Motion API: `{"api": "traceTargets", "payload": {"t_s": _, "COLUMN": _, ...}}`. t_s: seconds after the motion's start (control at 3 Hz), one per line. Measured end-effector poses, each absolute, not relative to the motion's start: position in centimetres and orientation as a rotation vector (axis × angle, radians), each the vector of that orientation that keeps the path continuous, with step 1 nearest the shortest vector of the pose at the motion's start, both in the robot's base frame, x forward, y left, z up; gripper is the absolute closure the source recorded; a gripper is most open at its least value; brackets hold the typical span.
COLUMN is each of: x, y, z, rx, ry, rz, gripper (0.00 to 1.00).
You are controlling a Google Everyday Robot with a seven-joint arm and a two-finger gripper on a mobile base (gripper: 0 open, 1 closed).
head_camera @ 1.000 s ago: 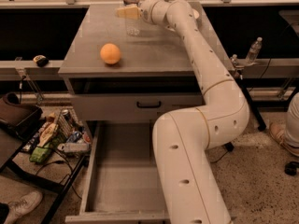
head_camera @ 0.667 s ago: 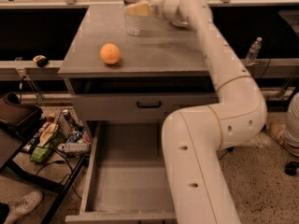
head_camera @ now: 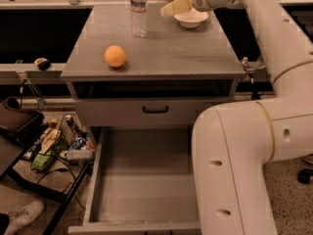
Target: Pick water bottle from middle drawer and place on counter
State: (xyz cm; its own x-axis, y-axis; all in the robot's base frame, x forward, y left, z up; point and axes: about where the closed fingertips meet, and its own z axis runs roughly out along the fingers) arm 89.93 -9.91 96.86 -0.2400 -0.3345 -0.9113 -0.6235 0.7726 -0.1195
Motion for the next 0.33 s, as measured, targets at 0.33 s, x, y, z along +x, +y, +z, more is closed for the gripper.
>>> {"api": "traceTargets", "payload": {"t_s": 0.33, "x": 86.72, "y": -12.56, "z": 100.89, "rx": -0.754, "ry": 1.929, "rz": 0.133, "gripper": 0.00}}
